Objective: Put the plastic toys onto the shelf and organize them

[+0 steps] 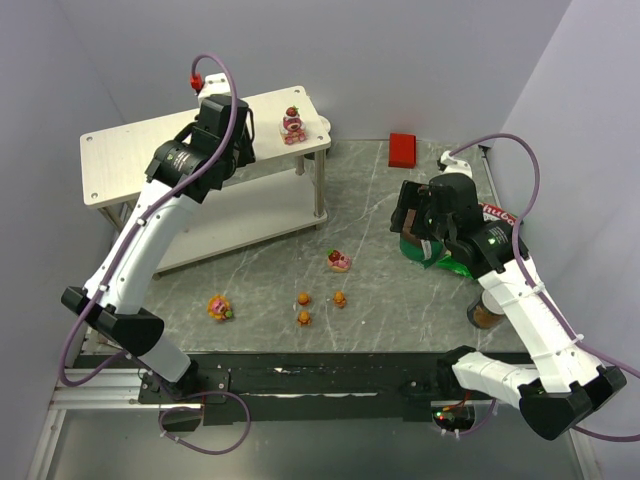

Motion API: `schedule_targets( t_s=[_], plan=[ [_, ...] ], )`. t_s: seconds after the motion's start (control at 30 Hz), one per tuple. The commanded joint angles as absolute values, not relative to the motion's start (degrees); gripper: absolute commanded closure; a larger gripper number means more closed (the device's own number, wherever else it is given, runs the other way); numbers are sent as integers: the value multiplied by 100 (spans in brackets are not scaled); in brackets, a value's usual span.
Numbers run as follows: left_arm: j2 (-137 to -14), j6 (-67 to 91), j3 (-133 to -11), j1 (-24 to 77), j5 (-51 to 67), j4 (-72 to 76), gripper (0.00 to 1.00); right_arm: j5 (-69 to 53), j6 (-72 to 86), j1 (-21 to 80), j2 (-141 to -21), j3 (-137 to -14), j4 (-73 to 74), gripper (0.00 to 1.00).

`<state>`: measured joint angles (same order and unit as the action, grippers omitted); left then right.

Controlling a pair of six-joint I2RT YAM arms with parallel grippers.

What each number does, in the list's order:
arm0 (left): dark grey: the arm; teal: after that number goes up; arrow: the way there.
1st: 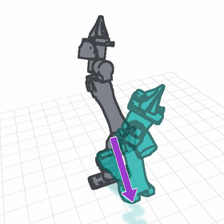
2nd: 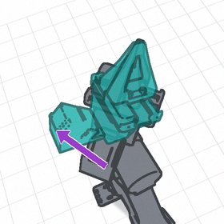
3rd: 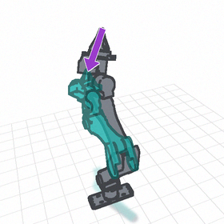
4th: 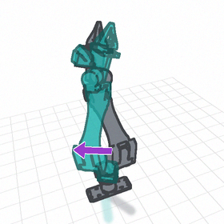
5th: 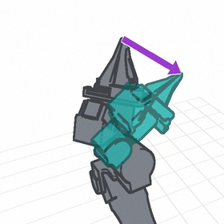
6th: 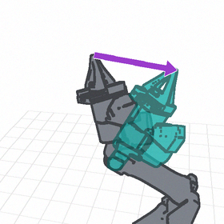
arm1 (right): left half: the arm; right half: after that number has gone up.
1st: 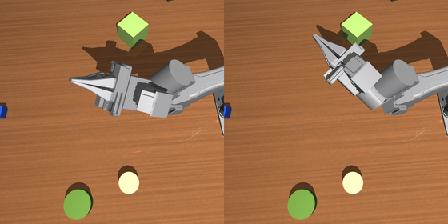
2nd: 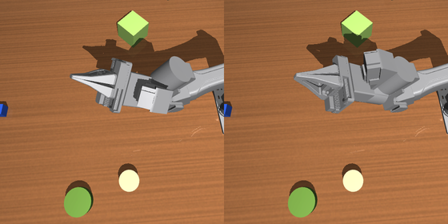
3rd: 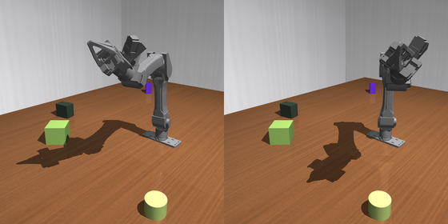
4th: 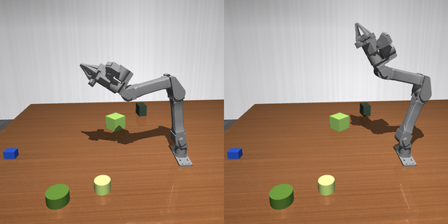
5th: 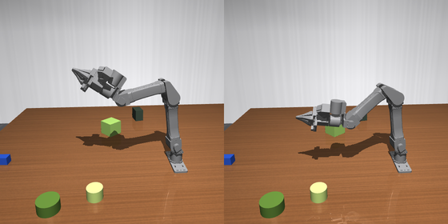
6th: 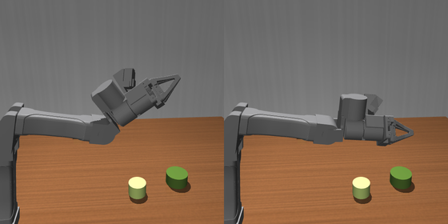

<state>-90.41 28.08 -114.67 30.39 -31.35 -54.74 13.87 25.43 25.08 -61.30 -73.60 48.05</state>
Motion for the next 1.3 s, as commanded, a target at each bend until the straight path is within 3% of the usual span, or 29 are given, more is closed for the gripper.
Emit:
schedule_targets(
  t_s=[0.0,0.17,0.37,0.77,0.9,1.13,1.27],
  plan=[
    [-9140,2742,-11549,3006,-3138,-5537,71,1432,2496,2443,-6091,-7532,4579,1],
    [-9158,2707,-11610,3006,-3138,-5528,51,1459,2505,2426,-6012,-7497,4561,1],
    [-9088,2654,-11601,3006,-3094,-5388,34,1450,2505,2408,-5994,-7488,4570,1],
    [-8194,2356,-11453,3015,-2954,-4774,11,1433,2540,2400,-5915,-7506,4588,1],
    [-7211,1908,-10671,3015,-1903,-3888,3,1424,2531,2382,-5941,-7550,4588,1],
    [-6416,1477,-9652,3155,499,-3130,1,1397,2522,2373,-6047,-7655,4623,1],
    [-6574,1257,-9422,4214,827,-3147,1,1406,2531,2364,-6073,-7673,4693,1]
  ],
)
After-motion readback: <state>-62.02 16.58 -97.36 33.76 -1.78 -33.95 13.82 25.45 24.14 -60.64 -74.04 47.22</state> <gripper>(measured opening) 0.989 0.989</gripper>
